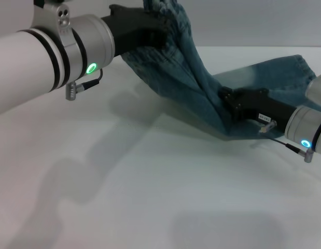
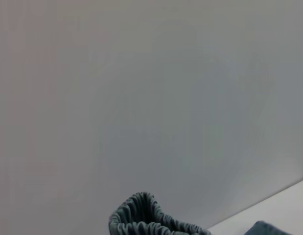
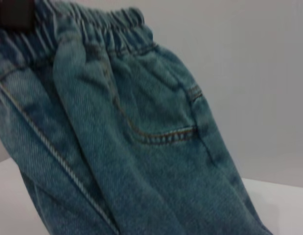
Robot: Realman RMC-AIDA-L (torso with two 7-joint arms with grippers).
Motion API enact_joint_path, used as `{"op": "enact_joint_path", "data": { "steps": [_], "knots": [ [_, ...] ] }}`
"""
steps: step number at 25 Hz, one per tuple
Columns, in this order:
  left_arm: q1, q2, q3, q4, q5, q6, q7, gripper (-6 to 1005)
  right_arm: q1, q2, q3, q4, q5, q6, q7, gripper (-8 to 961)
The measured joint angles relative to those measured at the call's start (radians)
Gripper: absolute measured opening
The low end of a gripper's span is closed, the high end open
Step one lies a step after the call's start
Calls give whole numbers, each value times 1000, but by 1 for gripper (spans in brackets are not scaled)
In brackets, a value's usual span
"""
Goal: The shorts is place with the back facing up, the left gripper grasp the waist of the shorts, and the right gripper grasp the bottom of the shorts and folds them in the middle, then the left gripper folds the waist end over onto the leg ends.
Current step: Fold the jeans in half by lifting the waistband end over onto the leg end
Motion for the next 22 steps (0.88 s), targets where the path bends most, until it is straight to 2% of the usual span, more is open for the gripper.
{"op": "enact_joint_path", "data": {
  "steps": [7, 16, 22],
  "knots": [
    [2, 1, 11, -48, 0, -3, 0, 127, 62, 3, -19, 63, 2, -1, 44, 26],
    [2, 0, 19, -63, 0, 8, 9, 126, 144, 4, -119, 82, 11, -9, 131, 26],
    [6, 2, 19, -58, 0, 14, 11, 125, 125, 3, -175, 55, 72, -16, 129, 26]
  ]
}}
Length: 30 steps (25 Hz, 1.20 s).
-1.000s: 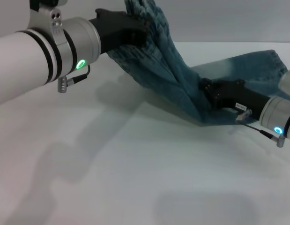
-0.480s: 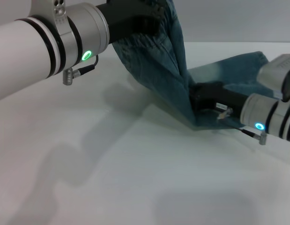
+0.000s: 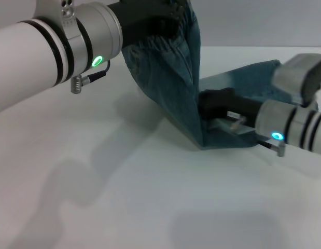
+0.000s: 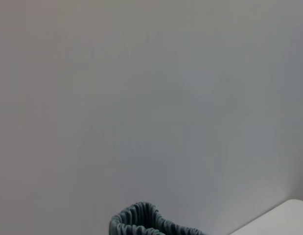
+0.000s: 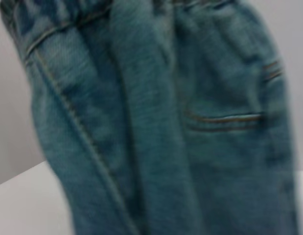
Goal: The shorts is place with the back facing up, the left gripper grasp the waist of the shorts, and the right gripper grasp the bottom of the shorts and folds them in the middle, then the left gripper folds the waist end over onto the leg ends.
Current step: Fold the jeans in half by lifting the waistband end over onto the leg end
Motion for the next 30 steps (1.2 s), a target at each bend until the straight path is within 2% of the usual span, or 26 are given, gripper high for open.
{"op": "enact_joint_path", "data": {
  "steps": [1, 5, 9, 12, 17, 25, 26, 27, 30],
  "knots": [
    [1, 0, -1, 0, 0, 0, 0, 125, -67, -8, 12, -62, 5, -8, -1, 26],
    [4, 2, -4, 1, 0, 0, 0, 125, -176, -13, 46, -163, 6, -37, -1, 27],
    [4, 1, -4, -7, 0, 0, 10, 125, -226, -14, 63, -195, 6, -52, 1, 27],
    [-5, 0, -4, -11, -1, 1, 14, 124, -213, -9, 53, -175, 6, -54, 3, 27],
    [-9, 0, -6, -12, -8, 2, 14, 124, -139, -3, -1, -108, 30, -57, 21, 27],
    [-7, 0, -8, -17, -9, 12, 14, 123, -38, -1, -166, -77, 136, -95, 61, 27],
    [-7, 0, -9, -18, -9, 12, 14, 123, -17, -1, -222, -81, 166, -120, 72, 27],
    [-7, 0, -9, -18, -9, 13, 14, 122, -17, -1, -222, -81, 166, -120, 72, 27],
    [-7, 0, -9, -18, -9, 13, 14, 122, 5, -1, -309, -93, 219, -150, 75, 27]
  ]
}}
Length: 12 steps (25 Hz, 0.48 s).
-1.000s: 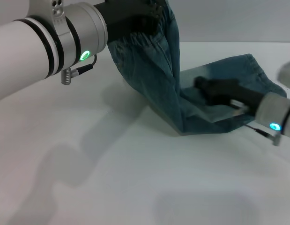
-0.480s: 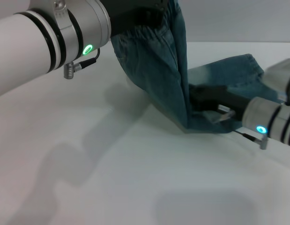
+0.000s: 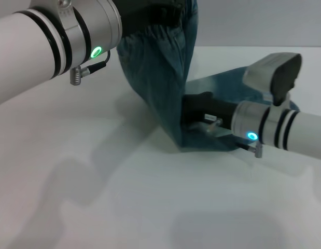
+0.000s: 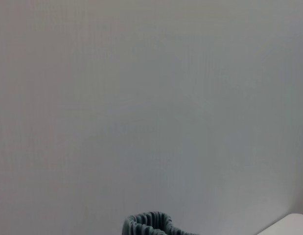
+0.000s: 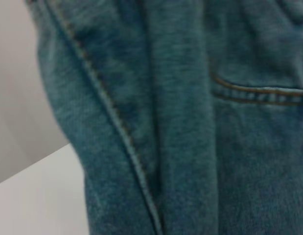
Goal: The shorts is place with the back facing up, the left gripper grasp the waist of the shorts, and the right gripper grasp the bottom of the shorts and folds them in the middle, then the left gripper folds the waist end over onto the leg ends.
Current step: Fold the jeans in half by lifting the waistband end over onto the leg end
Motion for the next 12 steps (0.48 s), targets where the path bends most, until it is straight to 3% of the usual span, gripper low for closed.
{"op": "enact_joint_path", "data": {
  "steps": [6, 12],
  "knots": [
    [4, 0, 0, 10, 0, 9, 0, 121, 5, 0, -45, -28, 24, -50, 0, 27],
    [8, 1, 0, 14, 0, 9, 0, 121, -59, -11, 22, -36, 25, -86, -32, 27]
  ]
}}
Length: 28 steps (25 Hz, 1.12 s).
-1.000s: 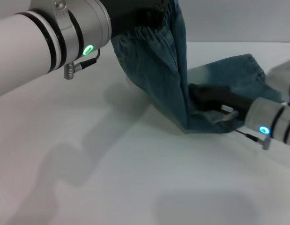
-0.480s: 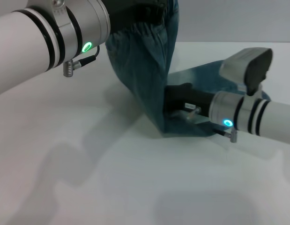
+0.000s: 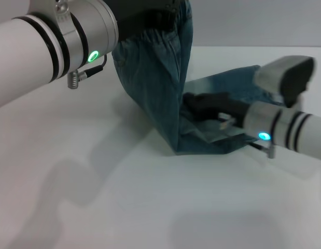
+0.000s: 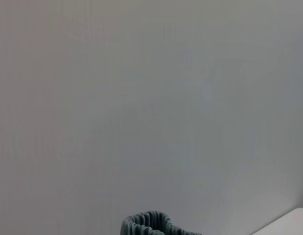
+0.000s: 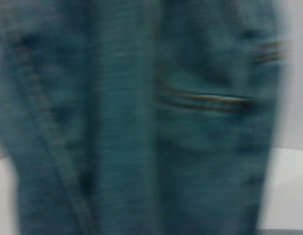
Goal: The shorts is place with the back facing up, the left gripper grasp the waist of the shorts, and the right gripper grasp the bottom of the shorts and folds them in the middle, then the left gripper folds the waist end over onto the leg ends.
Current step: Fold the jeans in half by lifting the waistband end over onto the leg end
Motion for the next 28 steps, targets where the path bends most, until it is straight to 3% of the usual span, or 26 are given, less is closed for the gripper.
{"op": "enact_joint_path", "data": {
  "steps": [8, 15, 19, 28],
  "knots": [
    [2, 0, 6, 30, -1, 31, 0, 120, -144, -13, 204, -53, -14, -1, -58, 26],
    [1, -2, 39, 57, -4, 82, -1, 120, -207, -11, 285, -103, -67, -1, -60, 27],
    [-4, -3, 50, 69, -5, 94, -2, 119, -194, -6, 248, -104, -68, 6, -45, 26],
    [-5, -3, 52, 46, -5, 103, -2, 119, -92, 6, 26, -107, -29, 0, 43, 25]
  ]
}}
